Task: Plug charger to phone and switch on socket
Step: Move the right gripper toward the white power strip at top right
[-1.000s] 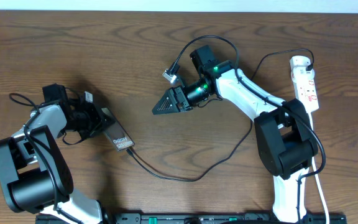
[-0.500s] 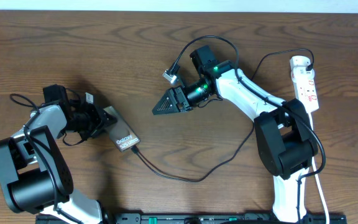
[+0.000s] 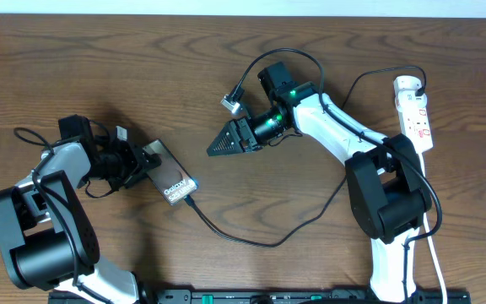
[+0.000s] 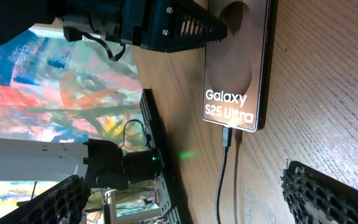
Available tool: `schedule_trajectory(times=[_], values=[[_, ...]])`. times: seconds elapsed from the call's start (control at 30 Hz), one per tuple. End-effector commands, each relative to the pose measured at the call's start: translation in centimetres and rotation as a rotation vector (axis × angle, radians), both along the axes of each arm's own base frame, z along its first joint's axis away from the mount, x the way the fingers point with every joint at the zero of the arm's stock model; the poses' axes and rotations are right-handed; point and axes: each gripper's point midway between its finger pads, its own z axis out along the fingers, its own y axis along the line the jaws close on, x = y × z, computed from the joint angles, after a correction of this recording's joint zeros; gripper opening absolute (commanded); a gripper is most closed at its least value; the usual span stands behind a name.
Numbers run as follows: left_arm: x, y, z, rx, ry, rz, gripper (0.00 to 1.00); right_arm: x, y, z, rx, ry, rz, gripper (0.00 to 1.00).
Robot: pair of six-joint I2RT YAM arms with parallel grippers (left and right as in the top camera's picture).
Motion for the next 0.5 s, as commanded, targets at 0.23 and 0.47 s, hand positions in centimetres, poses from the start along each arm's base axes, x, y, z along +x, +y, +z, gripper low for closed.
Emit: schedule_trajectory(times=[0.23,0.47], values=[[-1.05,0.11,-0.4,0.019,0.038,-0.008,0.66,0.38,-0.14,0.65,0.018,-0.023,0.001,0.99],[-1.39,0.14,-0.51,0.023,0.056,-0.008,0.72,0.34,-0.16,0.64,0.017,-0.021,0.001,0.99]])
